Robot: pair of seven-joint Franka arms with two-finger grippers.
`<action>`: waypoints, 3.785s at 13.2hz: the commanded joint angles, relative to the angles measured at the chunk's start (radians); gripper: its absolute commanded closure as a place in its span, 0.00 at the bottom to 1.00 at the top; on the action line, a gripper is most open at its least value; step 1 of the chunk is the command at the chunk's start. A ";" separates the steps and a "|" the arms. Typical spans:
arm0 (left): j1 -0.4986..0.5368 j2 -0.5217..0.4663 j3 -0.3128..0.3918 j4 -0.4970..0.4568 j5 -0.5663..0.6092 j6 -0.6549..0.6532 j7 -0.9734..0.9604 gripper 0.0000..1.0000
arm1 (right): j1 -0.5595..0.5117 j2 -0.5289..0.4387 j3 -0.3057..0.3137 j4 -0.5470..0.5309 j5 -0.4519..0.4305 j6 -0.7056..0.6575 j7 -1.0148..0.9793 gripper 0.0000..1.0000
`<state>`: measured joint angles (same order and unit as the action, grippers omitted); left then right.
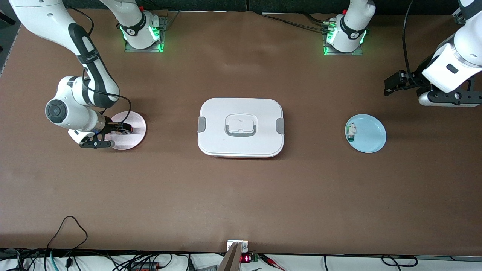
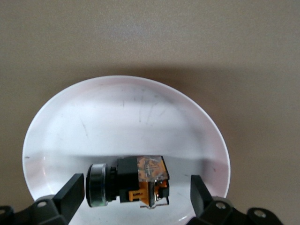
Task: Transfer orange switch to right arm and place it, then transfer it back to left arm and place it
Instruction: 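Close the right gripper on the orange switch, then lift the orange switch over the box while the left gripper approaches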
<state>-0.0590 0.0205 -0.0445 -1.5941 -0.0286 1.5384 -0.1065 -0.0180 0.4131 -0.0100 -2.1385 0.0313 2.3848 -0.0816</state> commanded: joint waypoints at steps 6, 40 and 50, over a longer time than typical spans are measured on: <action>-0.002 0.012 -0.001 0.028 0.015 -0.017 0.013 0.00 | -0.010 0.010 0.007 -0.018 0.007 0.002 -0.040 0.00; -0.010 0.012 -0.003 0.037 0.012 -0.020 0.001 0.00 | 0.220 -0.209 0.116 0.647 0.226 -0.516 -0.329 0.66; -0.008 0.012 -0.001 0.037 0.003 -0.023 0.002 0.00 | 0.236 -0.125 0.134 0.675 0.861 -0.389 -1.128 0.66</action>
<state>-0.0635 0.0205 -0.0472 -1.5885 -0.0286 1.5383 -0.1065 0.2060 0.2559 0.1217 -1.4965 0.7855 1.9693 -1.0612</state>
